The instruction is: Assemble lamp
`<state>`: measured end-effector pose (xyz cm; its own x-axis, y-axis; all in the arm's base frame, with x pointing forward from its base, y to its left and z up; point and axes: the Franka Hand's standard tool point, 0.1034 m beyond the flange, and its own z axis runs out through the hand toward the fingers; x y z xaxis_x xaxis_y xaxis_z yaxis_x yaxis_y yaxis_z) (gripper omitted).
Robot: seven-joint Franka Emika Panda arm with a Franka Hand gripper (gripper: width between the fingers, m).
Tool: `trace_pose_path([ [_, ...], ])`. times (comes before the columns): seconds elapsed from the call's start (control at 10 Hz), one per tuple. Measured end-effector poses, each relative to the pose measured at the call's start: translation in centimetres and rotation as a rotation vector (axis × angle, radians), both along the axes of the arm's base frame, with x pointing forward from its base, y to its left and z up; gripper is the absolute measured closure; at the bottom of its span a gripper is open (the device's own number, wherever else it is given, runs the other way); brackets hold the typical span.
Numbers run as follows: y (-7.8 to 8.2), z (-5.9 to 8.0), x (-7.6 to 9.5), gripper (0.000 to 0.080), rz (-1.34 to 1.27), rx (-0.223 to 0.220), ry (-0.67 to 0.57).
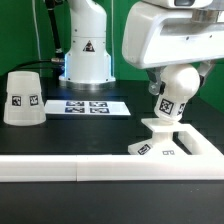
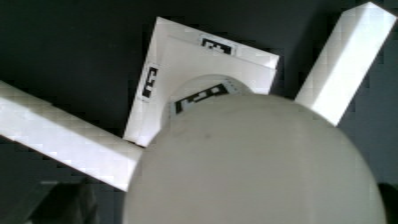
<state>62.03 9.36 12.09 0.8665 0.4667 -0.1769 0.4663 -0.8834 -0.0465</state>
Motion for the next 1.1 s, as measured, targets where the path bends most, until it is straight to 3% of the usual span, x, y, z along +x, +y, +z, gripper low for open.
trace_pose_path([
  [0.2,-0.03,-0.24,-0.36,0.0127,0.0,0.001,-0.006],
  [0.3,-0.01,-0.25,-0.31,0.0223,-0.006,0.0,-0.007],
  [0.6,0.01,-0.25,-0.31,0.0223,-0.037,-0.005,-0.008],
  [1.1,0.28,-0.23,-0.44,0.0222,-0.459,-0.036,-0.123],
])
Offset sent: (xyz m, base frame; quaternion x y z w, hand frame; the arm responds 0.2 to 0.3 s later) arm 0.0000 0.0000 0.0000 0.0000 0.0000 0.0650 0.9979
